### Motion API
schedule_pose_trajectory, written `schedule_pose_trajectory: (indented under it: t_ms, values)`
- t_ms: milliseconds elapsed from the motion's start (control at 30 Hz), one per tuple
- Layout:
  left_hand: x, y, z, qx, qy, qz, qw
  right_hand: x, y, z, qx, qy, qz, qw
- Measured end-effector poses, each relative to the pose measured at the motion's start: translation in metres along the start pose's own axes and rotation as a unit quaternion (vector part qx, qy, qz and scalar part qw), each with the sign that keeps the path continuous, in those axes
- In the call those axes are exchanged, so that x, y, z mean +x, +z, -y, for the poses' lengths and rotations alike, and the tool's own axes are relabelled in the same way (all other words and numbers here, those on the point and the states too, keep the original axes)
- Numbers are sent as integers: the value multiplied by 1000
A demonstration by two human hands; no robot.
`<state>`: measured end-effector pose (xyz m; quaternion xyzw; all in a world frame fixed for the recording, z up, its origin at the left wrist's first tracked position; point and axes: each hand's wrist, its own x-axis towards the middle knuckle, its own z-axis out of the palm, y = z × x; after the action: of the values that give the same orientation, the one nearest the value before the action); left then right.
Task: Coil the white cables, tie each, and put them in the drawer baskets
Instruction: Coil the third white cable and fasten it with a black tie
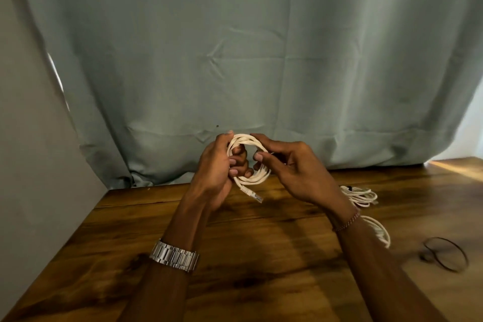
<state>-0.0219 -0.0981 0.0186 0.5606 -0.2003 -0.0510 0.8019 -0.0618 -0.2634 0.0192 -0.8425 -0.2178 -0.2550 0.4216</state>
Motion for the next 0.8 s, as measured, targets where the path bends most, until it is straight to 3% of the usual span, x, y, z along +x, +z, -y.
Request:
schedule_pose_trajectory:
  t_ms: [200,400,633,800]
  values:
    - [7,14,15,-42,-57,126,990,-20,-19,-12,134,105,-52,984]
    - [11,33,26,-97,-101,228,963,-35,-42,-14,12,82,-108,991]
    - [1,84,43,-216,-122,184,951,-57,-66,-23,-8,92,-120,989]
    - [-7,115,66,-175,-95,145,969,-85,-95,-34,2,114,-64,991]
